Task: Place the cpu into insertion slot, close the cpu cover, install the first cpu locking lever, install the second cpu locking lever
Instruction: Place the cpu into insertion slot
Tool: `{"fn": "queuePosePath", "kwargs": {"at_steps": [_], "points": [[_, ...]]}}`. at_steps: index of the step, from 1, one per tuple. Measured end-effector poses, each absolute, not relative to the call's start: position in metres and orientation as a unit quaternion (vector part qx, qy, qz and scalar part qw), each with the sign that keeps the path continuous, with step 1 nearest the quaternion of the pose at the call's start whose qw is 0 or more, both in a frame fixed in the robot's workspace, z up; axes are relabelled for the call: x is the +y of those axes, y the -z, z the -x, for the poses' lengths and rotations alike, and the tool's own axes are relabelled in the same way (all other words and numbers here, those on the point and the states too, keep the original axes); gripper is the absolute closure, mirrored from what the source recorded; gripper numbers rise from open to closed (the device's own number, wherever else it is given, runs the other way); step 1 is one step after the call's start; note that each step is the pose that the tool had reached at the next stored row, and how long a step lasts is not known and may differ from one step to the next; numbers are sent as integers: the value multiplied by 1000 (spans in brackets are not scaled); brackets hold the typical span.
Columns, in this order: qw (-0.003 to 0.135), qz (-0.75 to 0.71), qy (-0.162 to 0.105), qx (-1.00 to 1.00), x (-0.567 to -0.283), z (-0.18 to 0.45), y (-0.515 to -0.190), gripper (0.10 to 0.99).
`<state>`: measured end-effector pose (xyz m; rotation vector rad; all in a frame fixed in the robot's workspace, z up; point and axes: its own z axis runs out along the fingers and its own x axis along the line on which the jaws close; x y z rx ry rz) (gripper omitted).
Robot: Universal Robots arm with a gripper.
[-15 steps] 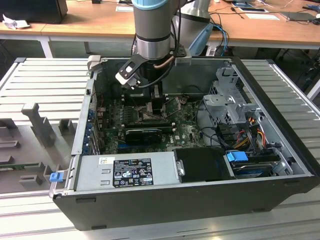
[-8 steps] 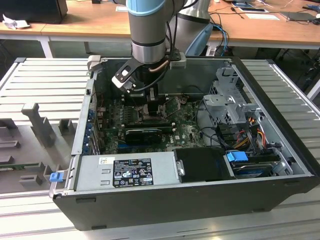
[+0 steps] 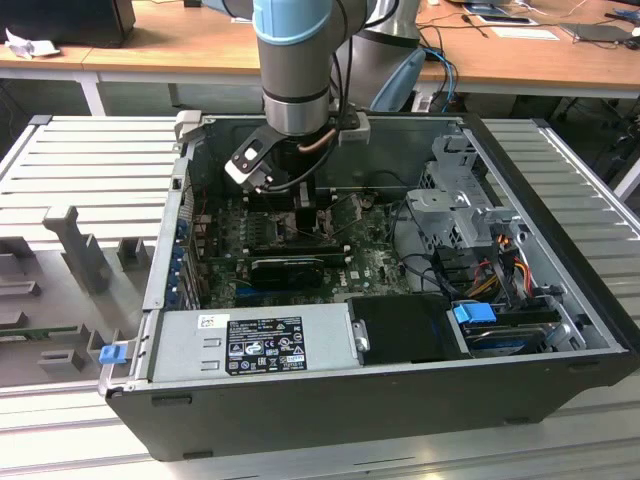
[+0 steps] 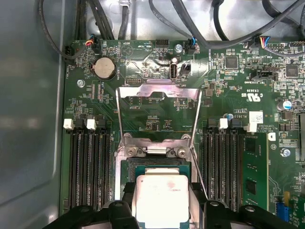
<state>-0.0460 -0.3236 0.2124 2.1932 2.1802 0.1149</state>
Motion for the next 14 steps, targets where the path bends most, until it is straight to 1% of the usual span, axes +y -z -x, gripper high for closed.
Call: {"fn": "queuePosePath", "kwargs": {"at_steps": [14], "points": [[24, -713, -37, 700, -319, 46, -202, 561]]}}
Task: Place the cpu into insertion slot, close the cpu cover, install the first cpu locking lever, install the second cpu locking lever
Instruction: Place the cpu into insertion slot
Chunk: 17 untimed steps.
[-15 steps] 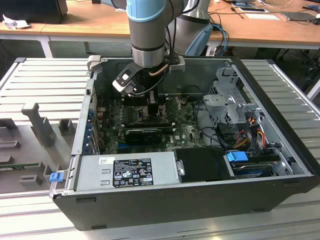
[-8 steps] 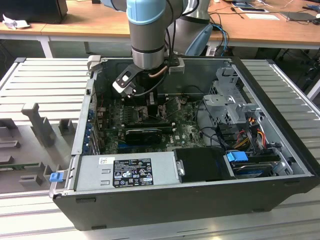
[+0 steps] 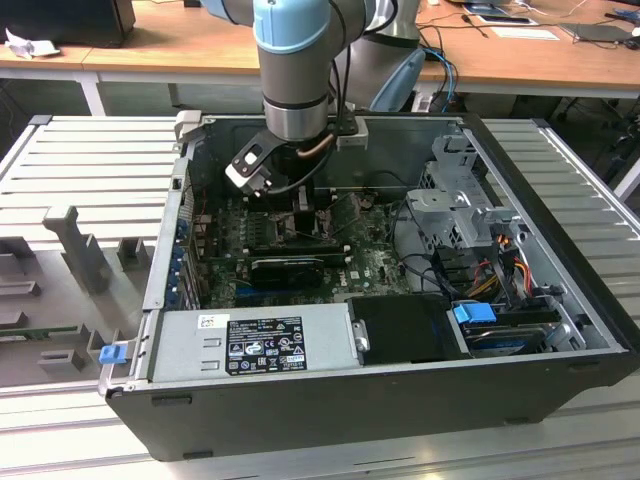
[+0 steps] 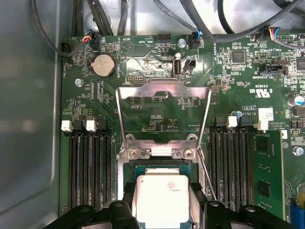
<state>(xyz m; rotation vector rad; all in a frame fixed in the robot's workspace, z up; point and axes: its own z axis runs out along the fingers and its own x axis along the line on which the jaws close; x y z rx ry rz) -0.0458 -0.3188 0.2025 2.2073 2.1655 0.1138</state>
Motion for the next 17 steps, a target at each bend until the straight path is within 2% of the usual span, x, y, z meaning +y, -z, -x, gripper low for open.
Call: {"fn": "queuePosePath", "kwargs": {"at_steps": [8, 10, 11, 17], "points": [[24, -713, -36, 700, -319, 45, -200, 561], [24, -713, -36, 700, -319, 45, -200, 545], [24, -713, -36, 700, -319, 45, -200, 482], [24, -713, -36, 700, -319, 45, -207, 482]]}}
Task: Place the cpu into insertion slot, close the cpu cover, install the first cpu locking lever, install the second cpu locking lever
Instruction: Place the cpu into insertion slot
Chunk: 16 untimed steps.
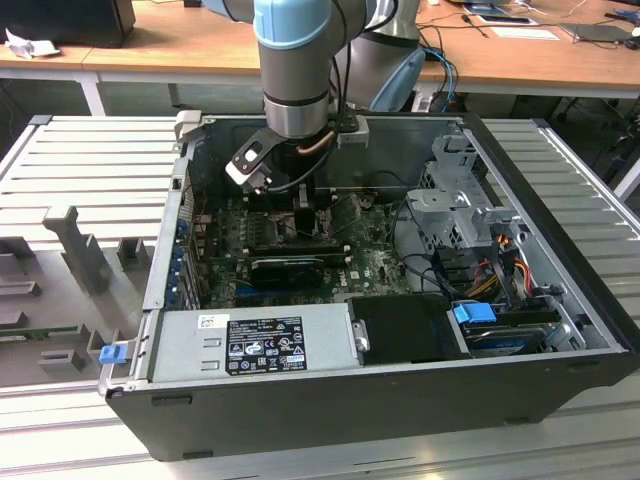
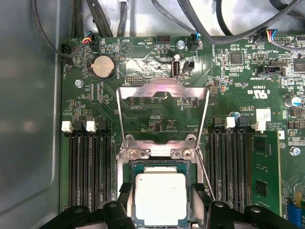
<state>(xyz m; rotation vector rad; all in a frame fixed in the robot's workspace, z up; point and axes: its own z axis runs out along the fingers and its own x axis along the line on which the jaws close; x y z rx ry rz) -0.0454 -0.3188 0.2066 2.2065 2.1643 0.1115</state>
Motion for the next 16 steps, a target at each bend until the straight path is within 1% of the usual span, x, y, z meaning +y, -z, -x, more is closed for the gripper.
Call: {"fn": "queuePosePath", "kwargs": {"at_steps": [3, 4, 7, 8, 9, 10, 12, 16], "points": [[24, -713, -36, 700, -319, 45, -209, 482], [24, -713, -36, 700, -319, 45, -210, 498], [24, -713, -36, 700, -319, 45, -213, 690], [24, -713, -36, 700, -319, 45, -214, 808], [24, -713, -36, 700, -319, 45, -214, 871], [24, -713, -36, 700, -319, 45, -215, 871], [24, -713, -36, 700, -319, 45, -216, 980], [24, -713, -36, 700, -319, 45, -218, 980]]}}
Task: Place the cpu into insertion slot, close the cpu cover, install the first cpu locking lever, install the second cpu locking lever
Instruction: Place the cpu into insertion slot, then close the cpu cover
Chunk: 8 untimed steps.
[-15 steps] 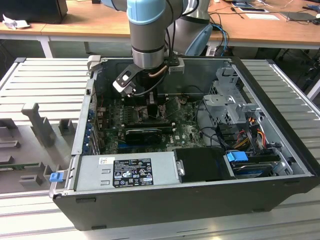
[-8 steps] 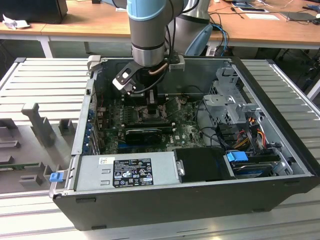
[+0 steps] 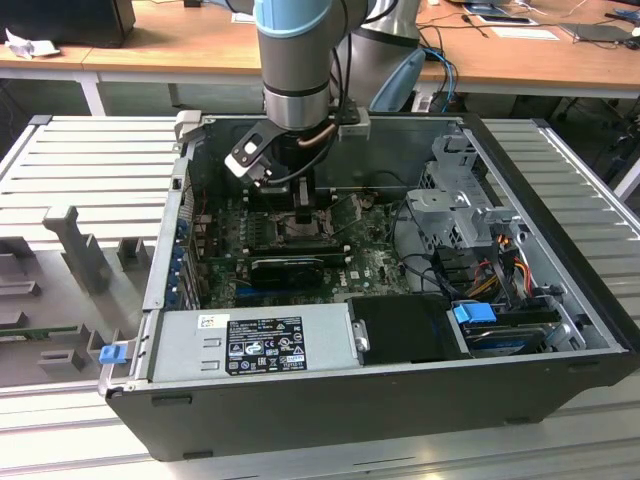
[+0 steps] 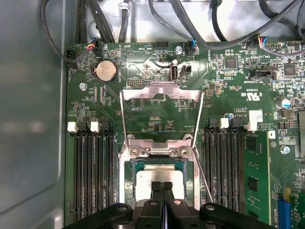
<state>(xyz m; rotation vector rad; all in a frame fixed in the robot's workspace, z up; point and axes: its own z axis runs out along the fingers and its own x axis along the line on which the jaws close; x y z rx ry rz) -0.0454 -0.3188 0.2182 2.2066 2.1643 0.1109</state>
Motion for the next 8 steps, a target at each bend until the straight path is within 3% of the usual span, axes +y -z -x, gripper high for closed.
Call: {"fn": "queuePosePath", "kwargs": {"at_steps": [8], "points": [[20, -714, -32, 699, -319, 41, -222, 980]]}}
